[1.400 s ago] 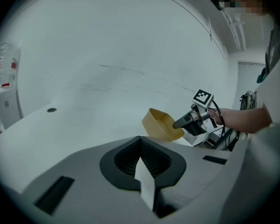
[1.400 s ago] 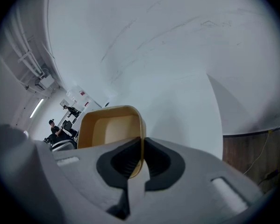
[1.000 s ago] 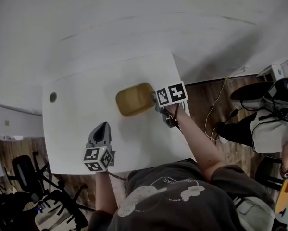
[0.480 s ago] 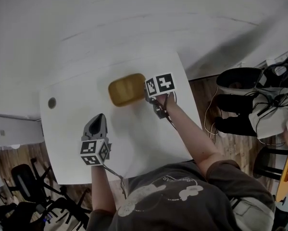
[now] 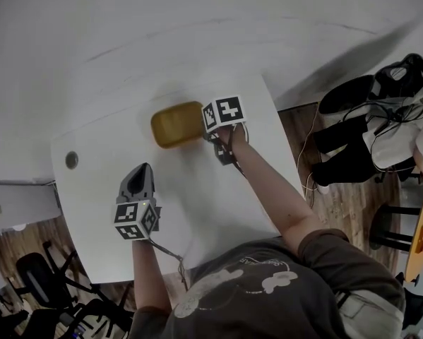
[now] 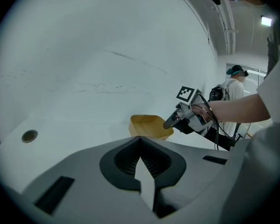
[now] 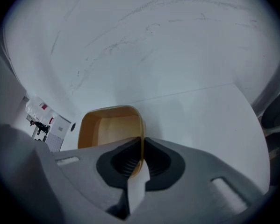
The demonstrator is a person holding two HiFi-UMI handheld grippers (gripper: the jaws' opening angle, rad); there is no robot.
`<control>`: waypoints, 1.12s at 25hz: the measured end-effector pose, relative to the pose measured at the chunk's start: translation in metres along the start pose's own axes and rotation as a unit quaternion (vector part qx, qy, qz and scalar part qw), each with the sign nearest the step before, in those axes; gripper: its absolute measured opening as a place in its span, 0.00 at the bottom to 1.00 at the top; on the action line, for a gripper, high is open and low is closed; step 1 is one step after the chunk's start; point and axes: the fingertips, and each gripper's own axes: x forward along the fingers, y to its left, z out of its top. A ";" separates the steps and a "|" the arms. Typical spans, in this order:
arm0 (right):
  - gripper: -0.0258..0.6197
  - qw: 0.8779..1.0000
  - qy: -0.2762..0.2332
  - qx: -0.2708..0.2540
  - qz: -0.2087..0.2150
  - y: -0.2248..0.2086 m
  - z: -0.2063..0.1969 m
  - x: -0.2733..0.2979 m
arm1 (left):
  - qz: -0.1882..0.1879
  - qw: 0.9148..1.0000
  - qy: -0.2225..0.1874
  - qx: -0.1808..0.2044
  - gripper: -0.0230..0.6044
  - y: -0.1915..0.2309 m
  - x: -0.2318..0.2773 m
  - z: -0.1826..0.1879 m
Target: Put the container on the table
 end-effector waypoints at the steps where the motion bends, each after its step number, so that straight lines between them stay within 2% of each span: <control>1: 0.06 1.000 0.002 0.001 -0.003 0.001 0.001 0.004 | -0.003 1.000 0.001 -0.002 0.03 0.002 0.003 -0.001; 4: 0.06 1.000 0.010 0.003 -0.012 0.001 0.005 0.014 | -0.011 1.000 0.004 -0.006 0.03 0.006 0.010 -0.003; 10: 0.06 0.999 0.021 0.014 -0.024 -0.002 0.007 0.026 | -0.020 1.000 0.019 0.014 0.03 0.004 0.017 -0.010; 24: 0.06 0.999 0.012 0.003 -0.032 0.003 0.011 0.035 | -0.026 0.999 0.017 -0.013 0.03 0.009 0.019 -0.021; 27: 0.07 1.000 0.007 0.001 -0.027 0.005 0.012 0.036 | -0.026 0.999 0.019 -0.014 0.03 0.010 0.018 -0.022; 28: 0.10 1.000 0.005 -0.002 -0.023 0.006 0.012 0.036 | -0.025 0.999 0.018 -0.016 0.03 0.011 0.018 -0.023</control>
